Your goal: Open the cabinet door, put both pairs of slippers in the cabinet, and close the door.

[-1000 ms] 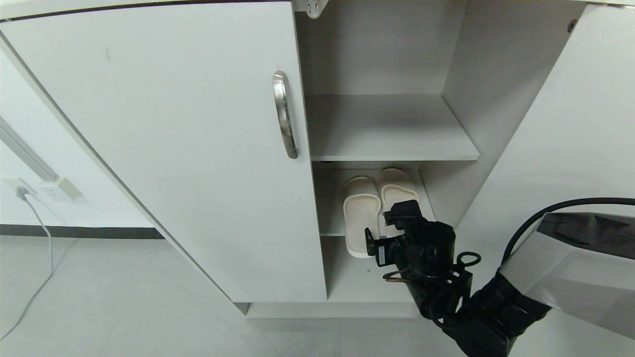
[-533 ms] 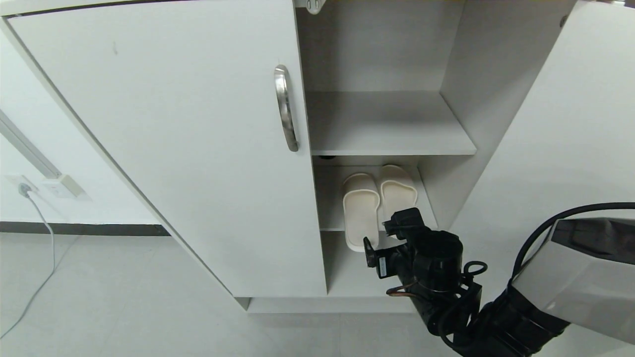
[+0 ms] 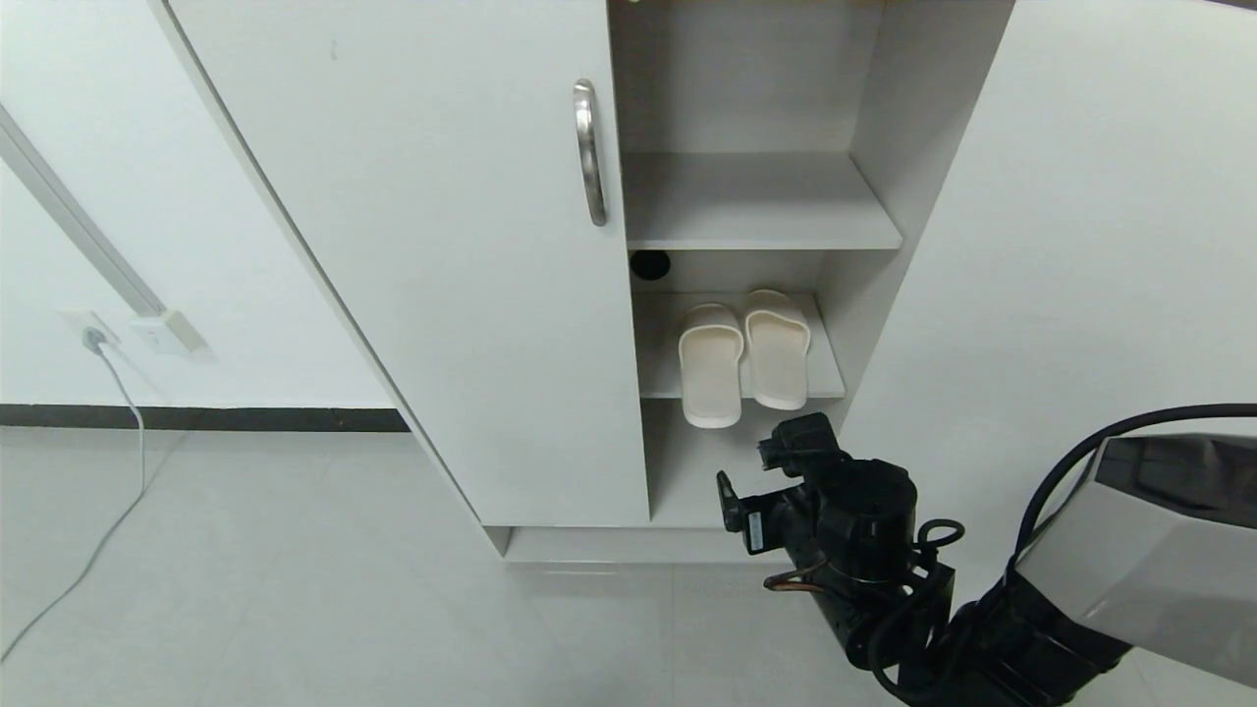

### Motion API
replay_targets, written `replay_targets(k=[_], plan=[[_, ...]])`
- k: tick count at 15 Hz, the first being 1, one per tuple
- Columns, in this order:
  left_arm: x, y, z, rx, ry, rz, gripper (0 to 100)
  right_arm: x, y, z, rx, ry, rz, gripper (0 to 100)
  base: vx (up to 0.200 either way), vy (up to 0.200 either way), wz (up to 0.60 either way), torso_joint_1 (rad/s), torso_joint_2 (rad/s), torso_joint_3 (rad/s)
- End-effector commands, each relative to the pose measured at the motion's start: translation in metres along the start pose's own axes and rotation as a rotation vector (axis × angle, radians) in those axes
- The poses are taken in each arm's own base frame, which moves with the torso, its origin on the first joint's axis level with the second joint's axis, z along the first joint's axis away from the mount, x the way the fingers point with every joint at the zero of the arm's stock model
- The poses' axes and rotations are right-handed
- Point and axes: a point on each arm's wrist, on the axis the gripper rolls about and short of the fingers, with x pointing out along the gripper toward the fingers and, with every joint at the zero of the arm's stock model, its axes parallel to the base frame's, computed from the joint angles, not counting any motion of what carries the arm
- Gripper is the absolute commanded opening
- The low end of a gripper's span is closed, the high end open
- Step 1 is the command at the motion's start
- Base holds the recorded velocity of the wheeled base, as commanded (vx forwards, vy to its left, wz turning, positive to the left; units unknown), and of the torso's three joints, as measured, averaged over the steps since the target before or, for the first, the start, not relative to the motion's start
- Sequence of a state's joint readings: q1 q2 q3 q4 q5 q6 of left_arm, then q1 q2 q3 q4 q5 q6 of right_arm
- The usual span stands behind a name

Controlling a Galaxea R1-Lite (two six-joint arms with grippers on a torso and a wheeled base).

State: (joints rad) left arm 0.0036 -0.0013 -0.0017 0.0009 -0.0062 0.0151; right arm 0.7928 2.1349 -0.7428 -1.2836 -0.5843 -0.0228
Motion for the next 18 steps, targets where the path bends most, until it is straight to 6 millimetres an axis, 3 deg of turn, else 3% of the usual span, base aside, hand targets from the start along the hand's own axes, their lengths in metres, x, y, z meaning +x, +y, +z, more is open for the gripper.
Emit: replay_targets(k=[1,18], plan=[[0.0001,0.0000,-0.0001,0.000,0.002,-0.001,0,-0.0001,0.0001,0.0000,0.000,-0.001,0.000,100,0.000,0.000,0.00,0.000,0.00,0.000],[0.0001,-0.0001,-0.0002,0.002,0.004,-0.004,0,-0.0071,0.0073,0.0008,-0.006,-0.006,-0.006,100,0.000,0.000,0.00,0.000,0.00,0.016]])
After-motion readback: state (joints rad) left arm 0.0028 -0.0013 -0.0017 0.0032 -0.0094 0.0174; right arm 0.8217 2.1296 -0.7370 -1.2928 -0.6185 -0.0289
